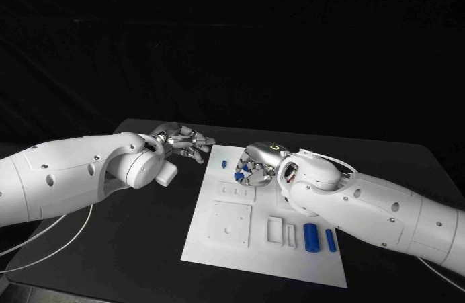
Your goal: Assemble the parts on the task board
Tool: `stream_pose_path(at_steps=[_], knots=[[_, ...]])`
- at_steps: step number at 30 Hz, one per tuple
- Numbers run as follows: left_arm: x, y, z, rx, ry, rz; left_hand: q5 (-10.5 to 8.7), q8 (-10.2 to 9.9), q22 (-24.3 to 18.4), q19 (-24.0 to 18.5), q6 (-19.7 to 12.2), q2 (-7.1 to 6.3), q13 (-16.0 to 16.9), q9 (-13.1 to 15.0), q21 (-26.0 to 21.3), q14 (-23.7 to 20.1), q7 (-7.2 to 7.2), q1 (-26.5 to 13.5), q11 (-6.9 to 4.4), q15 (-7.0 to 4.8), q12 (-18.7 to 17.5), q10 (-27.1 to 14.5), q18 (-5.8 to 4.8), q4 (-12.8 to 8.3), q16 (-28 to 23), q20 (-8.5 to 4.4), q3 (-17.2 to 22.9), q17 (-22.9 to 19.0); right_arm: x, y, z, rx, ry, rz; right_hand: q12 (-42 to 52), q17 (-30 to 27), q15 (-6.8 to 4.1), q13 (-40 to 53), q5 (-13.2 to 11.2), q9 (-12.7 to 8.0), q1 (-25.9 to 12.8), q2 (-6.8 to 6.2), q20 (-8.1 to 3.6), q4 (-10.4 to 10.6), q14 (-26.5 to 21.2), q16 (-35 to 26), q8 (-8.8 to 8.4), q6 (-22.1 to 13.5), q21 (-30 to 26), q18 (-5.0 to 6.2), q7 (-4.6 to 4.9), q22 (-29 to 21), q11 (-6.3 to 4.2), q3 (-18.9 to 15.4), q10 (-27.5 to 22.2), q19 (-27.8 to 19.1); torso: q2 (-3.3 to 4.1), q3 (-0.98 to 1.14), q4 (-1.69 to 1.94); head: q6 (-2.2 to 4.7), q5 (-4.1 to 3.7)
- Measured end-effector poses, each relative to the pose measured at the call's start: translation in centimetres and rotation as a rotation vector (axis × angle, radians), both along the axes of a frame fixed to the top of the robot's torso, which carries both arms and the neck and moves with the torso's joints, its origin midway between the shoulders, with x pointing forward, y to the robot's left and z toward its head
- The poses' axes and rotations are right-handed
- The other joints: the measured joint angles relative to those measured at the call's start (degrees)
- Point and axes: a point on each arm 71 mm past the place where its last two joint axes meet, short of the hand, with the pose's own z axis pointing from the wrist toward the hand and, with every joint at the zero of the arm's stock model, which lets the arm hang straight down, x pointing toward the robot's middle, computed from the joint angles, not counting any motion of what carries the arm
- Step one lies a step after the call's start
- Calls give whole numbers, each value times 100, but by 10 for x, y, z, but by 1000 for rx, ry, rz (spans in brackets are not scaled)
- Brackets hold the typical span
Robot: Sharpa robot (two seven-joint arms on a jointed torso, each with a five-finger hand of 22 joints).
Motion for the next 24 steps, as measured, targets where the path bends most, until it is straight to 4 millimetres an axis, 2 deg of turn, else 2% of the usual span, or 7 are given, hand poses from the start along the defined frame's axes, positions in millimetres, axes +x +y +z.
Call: stream_pose_path(at_steps=[3, 5, 9, 13, 18, 21, 24], knots=[[-2, -4, -5, 6, 28, -61, -113, 0, 135, 101, -32, -52, 3, -5, 137, 34, -31, -114, -34, -25, 0, 178, 0, 137, 421, -63, -137, 200, -1, -7, 8, 43, 13, -12, 0, -6, 0, 0, 0, -1, 0, 0, 0, 41, 0, 0, 0, 0, 0, 0, 0, 0, 0, -41, 0, 0, 3, 3, -9, 14, 6], [-4, -8, -7, 9, 44, -99, -347, 0, 310, 192, -55, -75, 18, -5, 297, 92, -55, -286, -68, -90, 0, 232, 0, 253, 828, -112, -279, 386, -2, -11, 11, 64, 20, -19, 0, -6, 0, 0, 0, 0, 0, 0, 0, 66, 0, -28, 0, 0, 0, 0, 0, 0, 0, -66, 0, 0, 4, 7, -14, 30, 9], [-7, -16, -12, 18, 73, -180, -579, 0, 788, 155, -133, -205, 57, -5, 620, -36, -31, -416, -81, -167, 120, 244, 0, 386, 1534, -149, -389, 632, -4, -19, 19, 104, 35, -28, -22, -7, 0, 0, 0, -1, 1, -1, 0, 73, 0, -28, 0, -1, 0, 0, 1, 0, 0, -73, 0, 0, 4, 10, -16, 52, 10], [-9, -22, -16, 29, 93, -240, -619, 0, 1180, 24, -133, -294, 68, 3, 770, -125, -31, -562, -90, -158, 261, 252, -1, 463, 1821, -154, -342, 548, -6, -24, 25, 134, 44, -33, -22, -6, 0, 0, 0, -2, 1, -1, 0, 61, 0, -28, 0, -1, 0, 0, 1, 0, 0, -84, 0, 0, 4, 12, -15, 55, 13], [-12, -29, -21, 44, 106, -296, -591, 0, 1327, 3, -13, -338, 90, 126, 771, -145, -99, -852, -90, -177, 303, 252, -1, 620, 1910, -175, -267, 462, -7, -26, 30, 160, 53, -35, -22, -6, 0, 0, 0, -3, 1, -1, 0, 56, 0, -28, 0, -2, 0, 0, 2, -1, 0, -89, 0, 0, 7, 13, -9, 57, -21], [-13, -32, -24, 53, 110, -320, -584, 0, 1451, -17, 126, -423, 144, 557, 771, -206, -166, -1026, -132, -198, 489, 252, 0, 773, 2068, -196, -172, 457, -9, -26, 32, 173, 59, -31, -22, -6, 1, 0, -1, -4, 1, -2, 0, 56, 0, -28, 0, -2, 0, 0, 2, -1, 1, -89, 0, 0, 7, 9, -2, 58, -36], [-13, -36, -25, 62, 109, -338, -540, 0, 1575, -17, 219, -456, 152, 1181, 705, -219, -218, -1110, -143, -210, 535, 263, 0, 913, 2171, -196, -139, 432, -11, -25, 33, 182, 63, -26, -22, -6, 0, 0, -1, -5, 2, -2, 0, 56, -1, -28, 0, -3, 0, 0, 2, -1, 1, -89, 0, 0, 7, 7, 4, 48, -42]])
